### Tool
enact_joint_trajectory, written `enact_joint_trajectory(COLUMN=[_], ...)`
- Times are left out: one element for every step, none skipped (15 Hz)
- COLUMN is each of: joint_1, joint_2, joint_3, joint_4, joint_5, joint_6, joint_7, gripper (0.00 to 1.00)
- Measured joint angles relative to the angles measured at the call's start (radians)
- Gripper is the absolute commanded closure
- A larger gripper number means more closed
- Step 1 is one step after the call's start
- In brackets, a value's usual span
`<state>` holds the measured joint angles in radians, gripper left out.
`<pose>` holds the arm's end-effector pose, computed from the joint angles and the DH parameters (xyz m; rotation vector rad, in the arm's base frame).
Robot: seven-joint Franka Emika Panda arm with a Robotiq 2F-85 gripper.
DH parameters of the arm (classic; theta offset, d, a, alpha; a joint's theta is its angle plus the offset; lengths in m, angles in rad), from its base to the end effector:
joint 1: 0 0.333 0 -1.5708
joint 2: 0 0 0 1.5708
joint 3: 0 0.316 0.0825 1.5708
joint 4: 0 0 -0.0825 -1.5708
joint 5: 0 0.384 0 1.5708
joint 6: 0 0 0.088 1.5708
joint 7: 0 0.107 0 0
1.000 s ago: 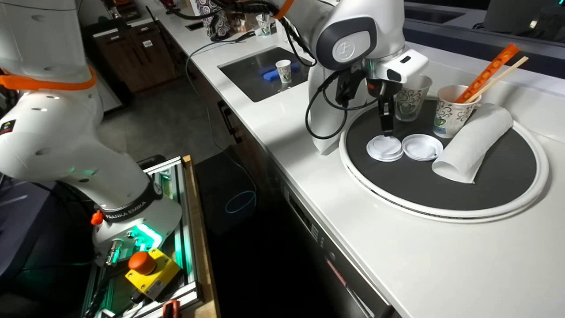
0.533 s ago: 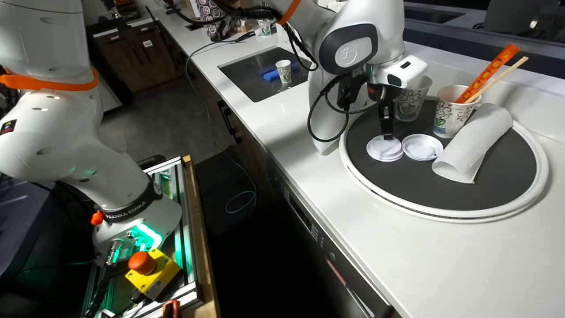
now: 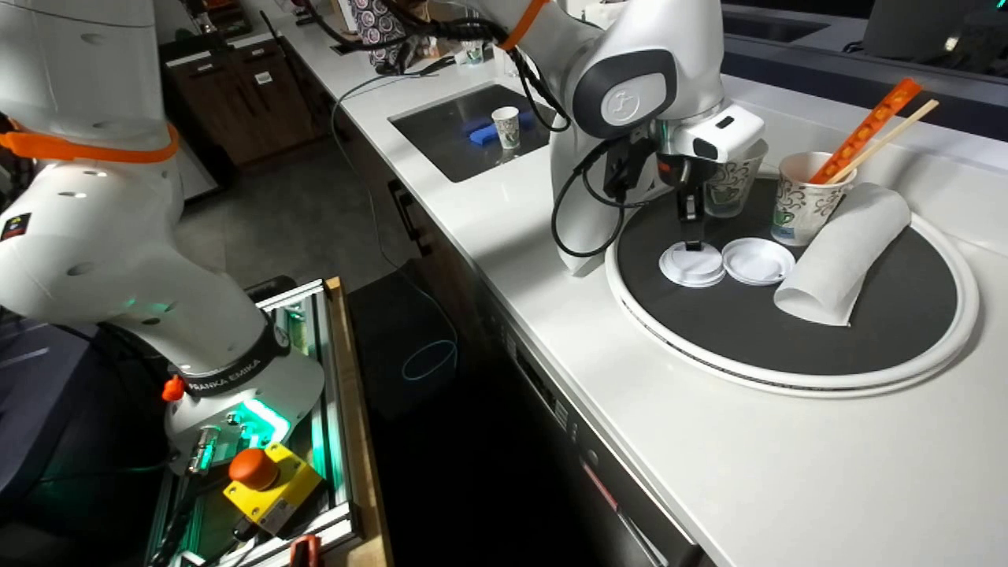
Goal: Move the cup backwards and cover the cup
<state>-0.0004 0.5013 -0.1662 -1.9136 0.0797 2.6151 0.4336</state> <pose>0.6408 -0.1026 0.2551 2.9652 -0.9770 0.3302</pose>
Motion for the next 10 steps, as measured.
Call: enact_joint_trajectory(joint_1=[0.002, 0.004, 0.005, 0.006, 0.008, 0.008, 0.009, 0.009, 0.008, 0.006], joint_2=[0.002, 0.002, 0.003, 0.002, 0.0, -0.007, -0.017, -0.034, -0.058, -0.089], joint_3=[-0.001, -0.003, -0.006, -0.008, -0.01, -0.012, -0.015, -0.019, -0.023, -0.024], joint_4=[0.003, 0.004, 0.004, 0.004, 0.004, 0.004, 0.004, 0.002, -0.003, -0.012], joint_5=[0.0, 0.0, 0.0, 0.0, 0.0, -0.001, -0.004, -0.01, -0.016, -0.024], joint_6=[0.0, 0.0, 0.0, 0.0, -0.004, -0.013, -0.027, -0.041, -0.058, -0.07], joint_7=[0.0, 0.0, 0.001, 0.001, 0.002, 0.002, 0.002, -0.001, -0.006, -0.02], gripper=[0.95, 1.0, 1.0, 1.0, 0.98, 0.98, 0.99, 0.98, 0.98, 0.98])
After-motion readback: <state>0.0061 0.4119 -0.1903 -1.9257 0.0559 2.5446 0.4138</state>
